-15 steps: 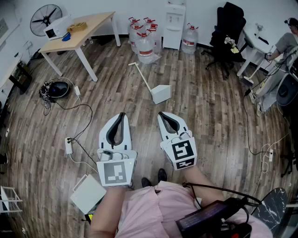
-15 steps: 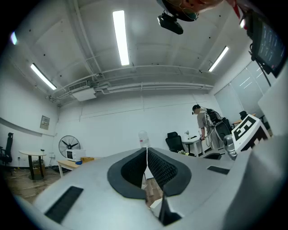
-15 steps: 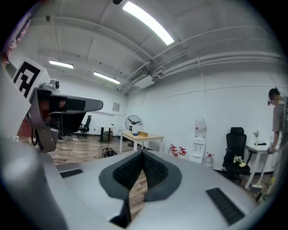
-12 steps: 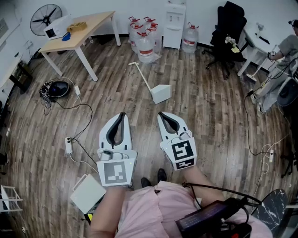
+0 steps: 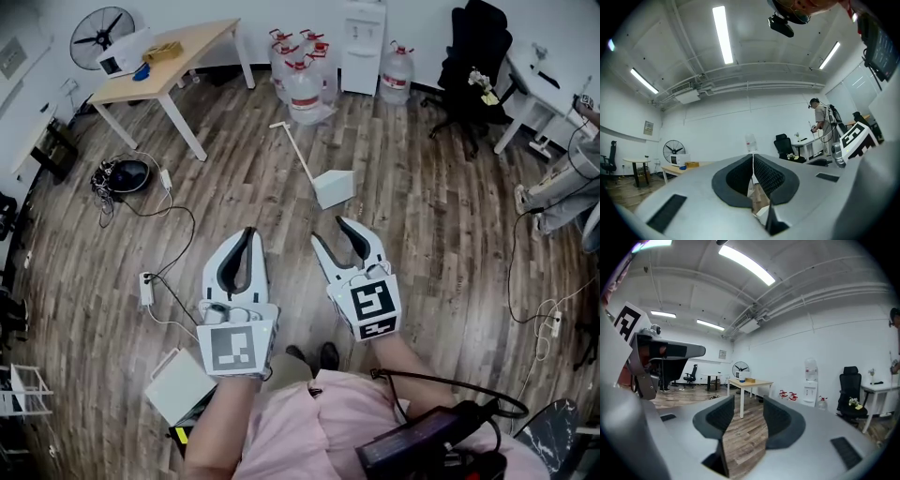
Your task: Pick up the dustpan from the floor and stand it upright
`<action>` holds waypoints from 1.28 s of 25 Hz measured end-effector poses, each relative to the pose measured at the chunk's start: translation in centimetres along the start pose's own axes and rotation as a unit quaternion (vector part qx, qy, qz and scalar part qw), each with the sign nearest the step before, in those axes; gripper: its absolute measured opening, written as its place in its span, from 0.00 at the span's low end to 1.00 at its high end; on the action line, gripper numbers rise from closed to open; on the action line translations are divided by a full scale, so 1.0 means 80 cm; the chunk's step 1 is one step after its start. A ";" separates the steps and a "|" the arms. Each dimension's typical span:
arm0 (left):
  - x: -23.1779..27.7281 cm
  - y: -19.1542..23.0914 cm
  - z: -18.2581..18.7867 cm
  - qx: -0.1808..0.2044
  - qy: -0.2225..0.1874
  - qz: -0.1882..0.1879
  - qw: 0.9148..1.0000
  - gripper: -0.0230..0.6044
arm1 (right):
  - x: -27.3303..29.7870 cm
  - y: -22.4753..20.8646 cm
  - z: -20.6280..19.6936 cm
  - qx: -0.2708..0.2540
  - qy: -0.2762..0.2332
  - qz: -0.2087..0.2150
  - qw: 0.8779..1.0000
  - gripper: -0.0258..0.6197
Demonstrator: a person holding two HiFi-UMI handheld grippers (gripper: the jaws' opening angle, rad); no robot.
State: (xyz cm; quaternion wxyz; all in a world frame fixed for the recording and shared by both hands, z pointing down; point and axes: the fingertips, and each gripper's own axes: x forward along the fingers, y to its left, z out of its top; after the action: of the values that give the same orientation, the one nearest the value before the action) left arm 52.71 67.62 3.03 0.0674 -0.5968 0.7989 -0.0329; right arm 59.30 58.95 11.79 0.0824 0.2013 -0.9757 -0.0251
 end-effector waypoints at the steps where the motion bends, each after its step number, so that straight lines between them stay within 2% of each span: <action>1: 0.003 -0.001 -0.002 0.002 0.002 0.000 1.000 0.06 | 0.003 -0.006 -0.004 0.002 0.004 -0.003 1.000 0.34; 7: 0.030 0.010 -0.027 -0.002 0.018 0.006 1.000 0.06 | 0.034 -0.034 -0.018 0.001 0.015 -0.012 1.000 0.38; 13: 0.081 0.048 -0.054 -0.010 0.032 0.010 0.999 0.06 | 0.098 -0.055 -0.025 -0.002 0.028 -0.015 1.000 0.39; 21: 0.173 0.140 -0.089 -0.016 0.038 0.015 0.999 0.06 | 0.222 -0.073 -0.031 -0.008 0.050 -0.017 0.999 0.39; 27: 0.238 0.224 -0.103 -0.019 0.038 0.016 0.999 0.06 | 0.322 -0.080 -0.011 -0.015 0.052 -0.022 0.998 0.39; 32: 0.280 0.276 -0.099 -0.018 0.019 0.010 1.000 0.06 | 0.387 -0.081 0.012 -0.024 0.043 -0.032 0.998 0.39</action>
State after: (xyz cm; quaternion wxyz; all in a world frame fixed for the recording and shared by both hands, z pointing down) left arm 24.37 52.24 6.43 0.0418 -0.5895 0.8062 -0.0293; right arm 33.61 40.74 14.94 0.1287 0.2311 -0.9634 -0.0428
